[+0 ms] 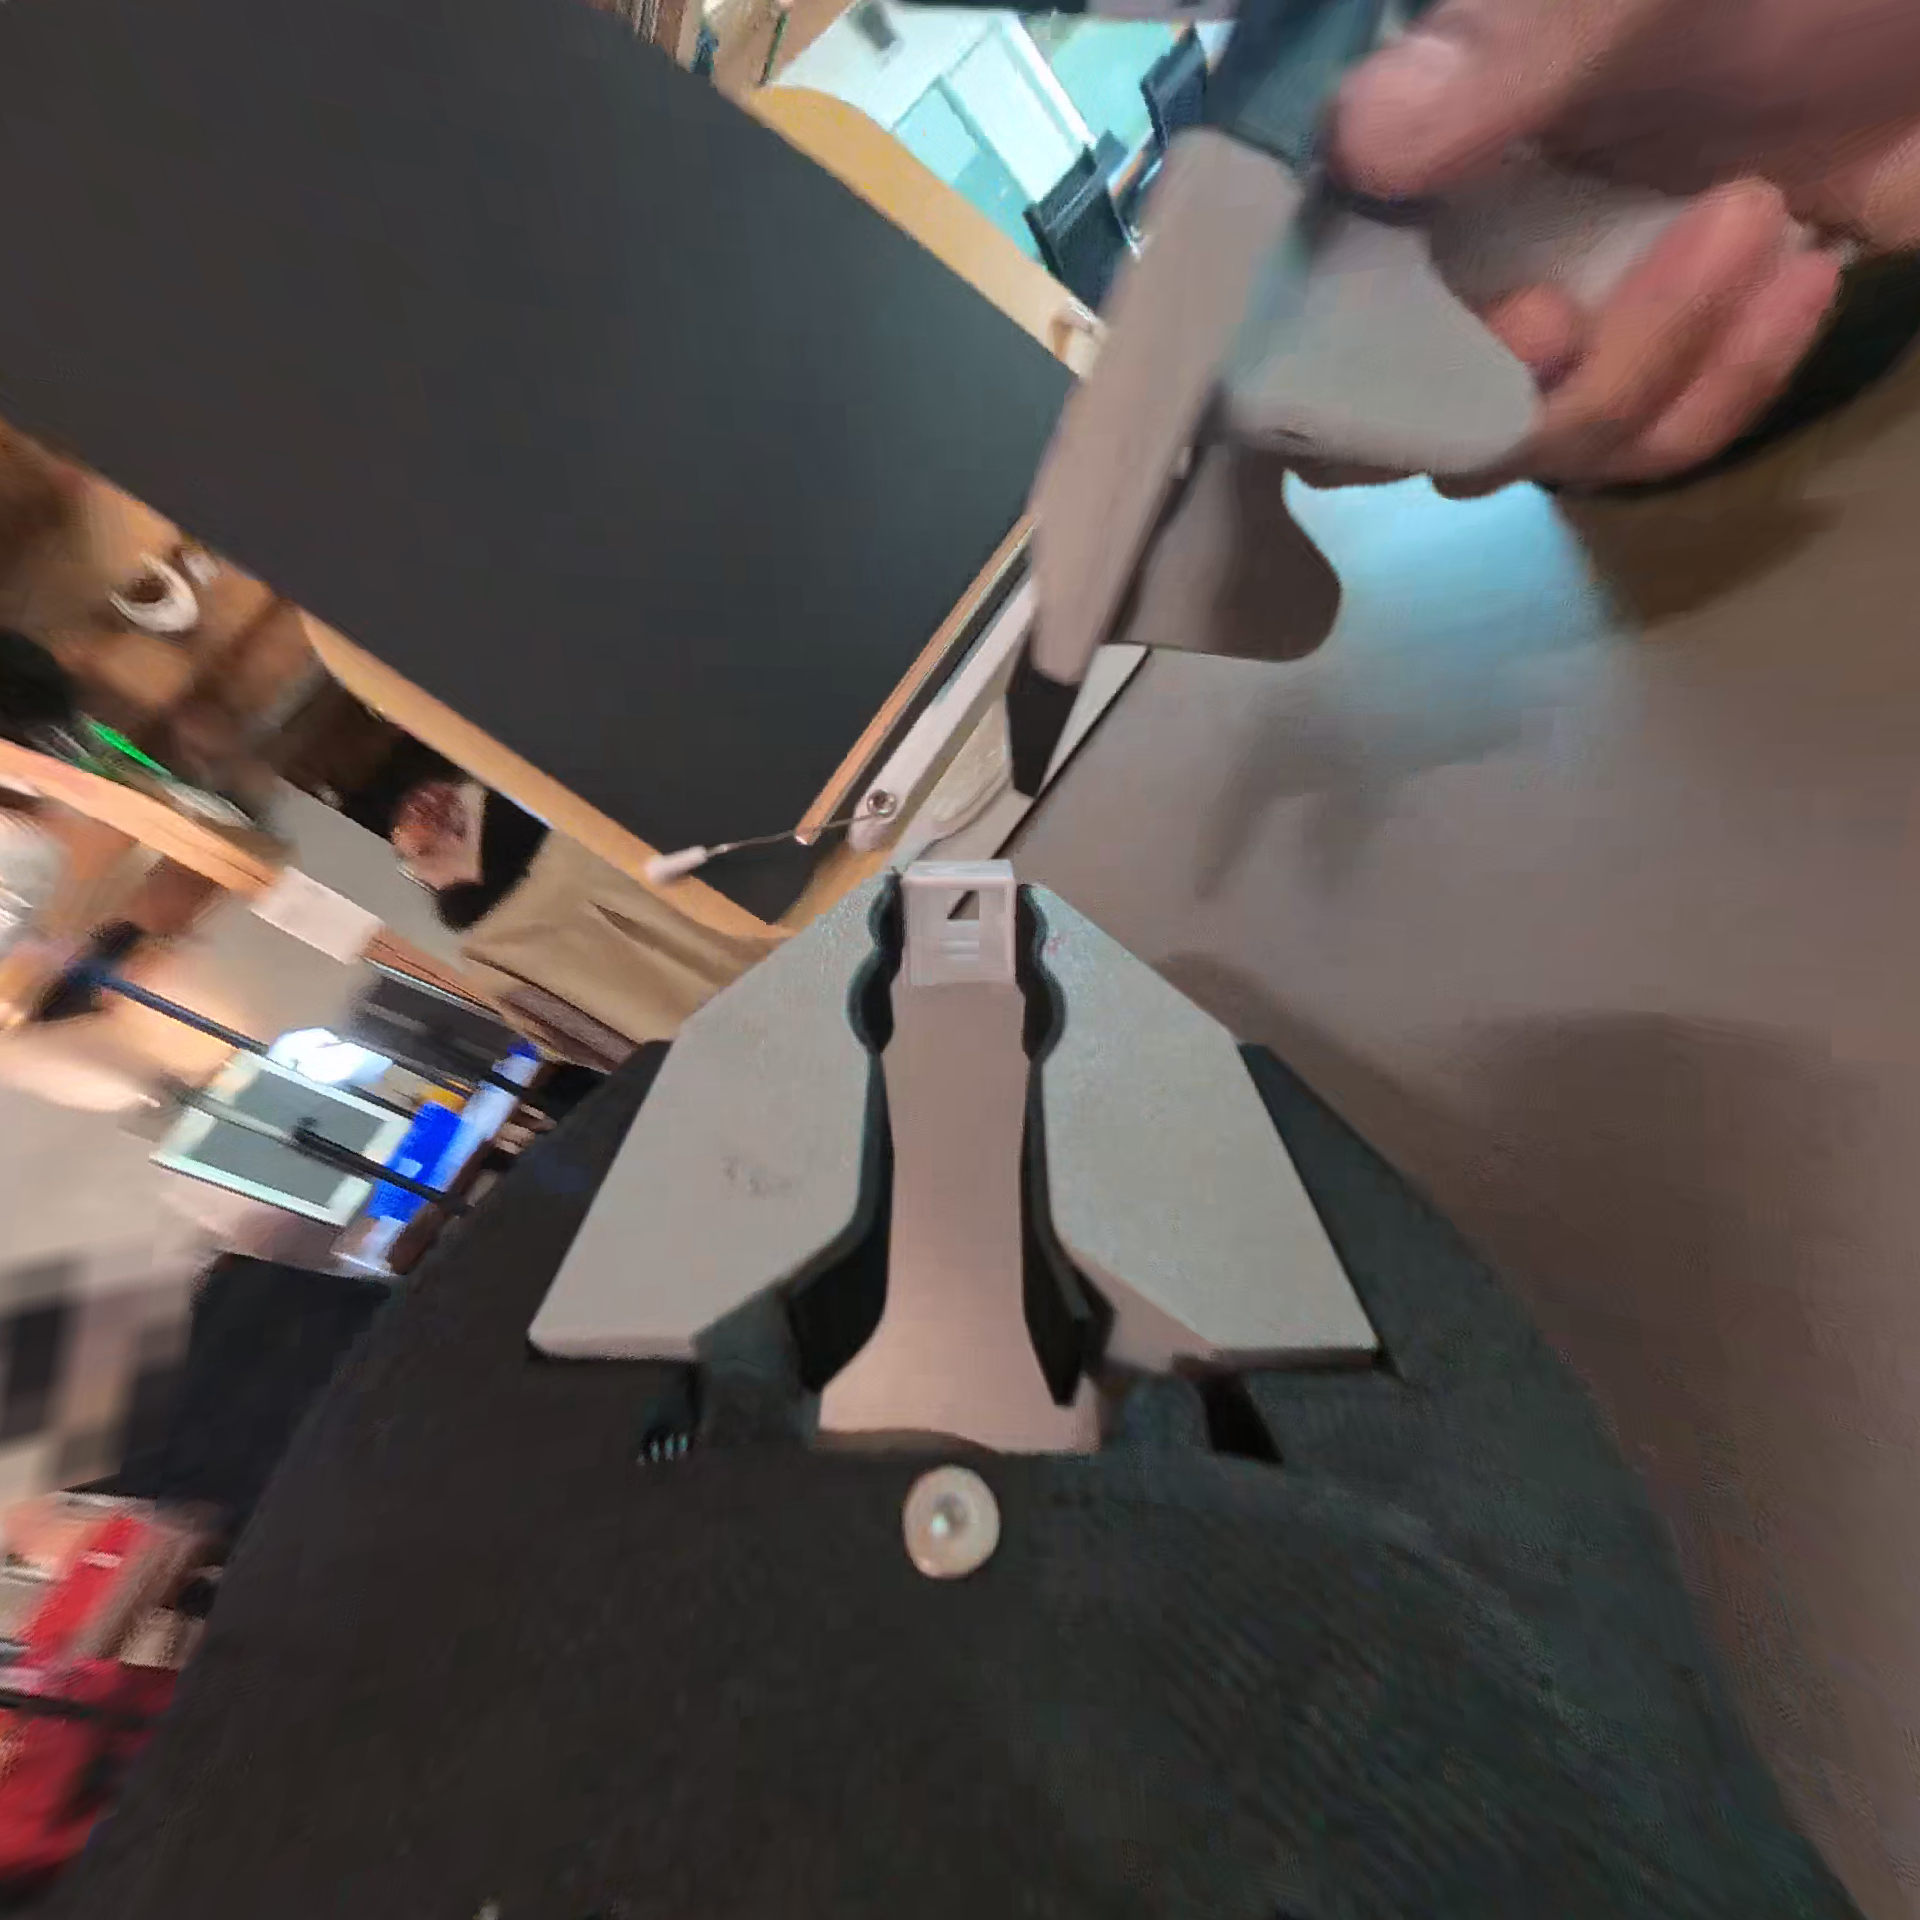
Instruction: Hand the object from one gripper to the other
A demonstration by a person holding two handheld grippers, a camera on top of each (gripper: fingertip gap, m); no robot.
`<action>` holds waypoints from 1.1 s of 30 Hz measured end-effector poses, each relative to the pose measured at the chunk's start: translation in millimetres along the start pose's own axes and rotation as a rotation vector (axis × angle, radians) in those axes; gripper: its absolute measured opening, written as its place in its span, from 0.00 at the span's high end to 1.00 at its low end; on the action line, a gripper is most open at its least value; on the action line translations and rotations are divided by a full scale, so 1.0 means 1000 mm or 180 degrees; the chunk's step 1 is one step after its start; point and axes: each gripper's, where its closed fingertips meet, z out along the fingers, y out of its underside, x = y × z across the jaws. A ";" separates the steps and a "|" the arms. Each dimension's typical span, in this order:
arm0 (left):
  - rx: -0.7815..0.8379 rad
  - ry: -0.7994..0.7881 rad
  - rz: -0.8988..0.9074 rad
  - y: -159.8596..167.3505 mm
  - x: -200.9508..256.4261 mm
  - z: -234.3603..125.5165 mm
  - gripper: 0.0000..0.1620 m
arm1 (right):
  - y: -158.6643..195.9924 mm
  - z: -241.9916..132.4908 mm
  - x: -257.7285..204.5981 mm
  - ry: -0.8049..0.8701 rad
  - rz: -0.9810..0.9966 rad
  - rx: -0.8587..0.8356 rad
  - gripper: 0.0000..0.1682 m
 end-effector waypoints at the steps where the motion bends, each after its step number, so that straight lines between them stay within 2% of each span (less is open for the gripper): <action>1: 0.0004 -0.0044 0.0173 -0.002 0.002 0.000 0.88 | -0.003 -0.002 0.001 -0.0086 0.0162 0.0084 0.70; 5: -0.0042 -0.0216 0.0546 -0.006 0.000 0.000 0.88 | 0.003 0.003 0.005 -0.0115 0.0182 0.0060 0.70; 8: 0.0193 -0.0135 0.0635 -0.019 0.008 -0.003 0.88 | 0.009 0.011 0.006 0.0018 -0.0027 -0.0022 0.69; 12: 0.0530 -0.0016 0.0602 -0.035 0.015 -0.009 0.88 | 0.006 0.014 -0.003 -0.0164 0.0064 0.0067 0.69; 14: 0.0487 0.0009 0.0646 -0.033 0.017 -0.008 0.88 | 0.007 0.014 -0.008 -0.0294 0.0113 0.0059 0.75; 15: 0.0422 0.0038 0.0598 -0.029 0.018 -0.007 0.89 | 0.008 0.014 -0.011 -0.0357 0.0089 0.0033 0.83; 16: 0.0315 0.0094 0.0498 -0.024 0.019 -0.004 0.89 | 0.010 0.015 -0.009 -0.0292 0.0032 -0.0014 0.83; 18: 0.0115 0.0198 0.0242 -0.012 0.022 0.001 0.88 | 0.015 0.018 0.004 0.0079 -0.0140 -0.0145 0.83; 20: -0.0001 0.0313 -0.0089 -0.003 0.023 0.003 0.88 | 0.017 0.015 0.028 0.0684 -0.0457 -0.0218 0.83; 23: -0.0174 0.0577 -0.0836 0.009 0.026 0.005 0.81 | 0.016 0.006 0.050 0.1475 -0.1286 -0.0381 0.83; 26: -0.0225 0.0912 -0.1634 0.009 0.031 0.006 0.76 | 0.014 0.009 0.043 0.1654 -0.1962 -0.0422 0.83; 28: -0.0068 0.1225 -0.2317 -0.003 0.032 0.002 0.71 | 0.013 0.008 0.044 0.1891 -0.2532 -0.0509 0.83; 33: 0.0133 0.1295 -0.3570 -0.005 0.005 -0.003 0.69 | 0.001 0.001 0.044 0.2439 -0.3442 -0.0581 0.83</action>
